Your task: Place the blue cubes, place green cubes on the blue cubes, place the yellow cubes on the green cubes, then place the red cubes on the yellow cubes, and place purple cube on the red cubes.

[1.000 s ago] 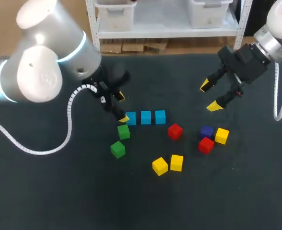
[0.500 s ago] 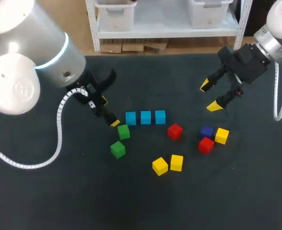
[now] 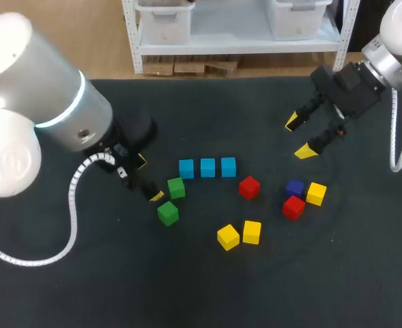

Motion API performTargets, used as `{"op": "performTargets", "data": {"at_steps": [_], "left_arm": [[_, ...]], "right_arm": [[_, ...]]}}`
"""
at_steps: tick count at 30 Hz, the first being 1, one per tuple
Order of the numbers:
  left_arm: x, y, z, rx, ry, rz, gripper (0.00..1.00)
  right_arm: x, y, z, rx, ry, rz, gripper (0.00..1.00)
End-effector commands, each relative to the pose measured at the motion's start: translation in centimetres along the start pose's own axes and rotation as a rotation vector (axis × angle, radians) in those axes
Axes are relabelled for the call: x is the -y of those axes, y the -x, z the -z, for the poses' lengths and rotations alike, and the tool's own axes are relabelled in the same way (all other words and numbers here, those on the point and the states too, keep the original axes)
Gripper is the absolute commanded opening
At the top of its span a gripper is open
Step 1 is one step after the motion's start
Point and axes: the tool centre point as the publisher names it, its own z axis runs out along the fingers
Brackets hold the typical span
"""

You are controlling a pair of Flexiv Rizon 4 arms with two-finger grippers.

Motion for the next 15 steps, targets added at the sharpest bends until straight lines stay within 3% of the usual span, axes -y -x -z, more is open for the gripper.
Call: {"op": "performTargets", "data": {"at_steps": [1, 9, 15], "left_arm": [[-0.5, 0.6, -1.1, 0.013, -0.016, -0.036, 1.0], [-1.0, 2.6, -2.4, 0.02, -0.032, -0.112, 1.0], [-1.5, 2.9, -3.3, 0.023, -0.041, -0.135, 1.0]], "right_arm": [[0.1, 0.0, 0.0, 0.002, 0.001, 0.001, 1.0], [0.1, 0.0, 0.0, 0.002, 0.001, 0.001, 1.0], [0.1, 0.0, 0.0, 0.002, 0.001, 0.001, 1.0]]}}
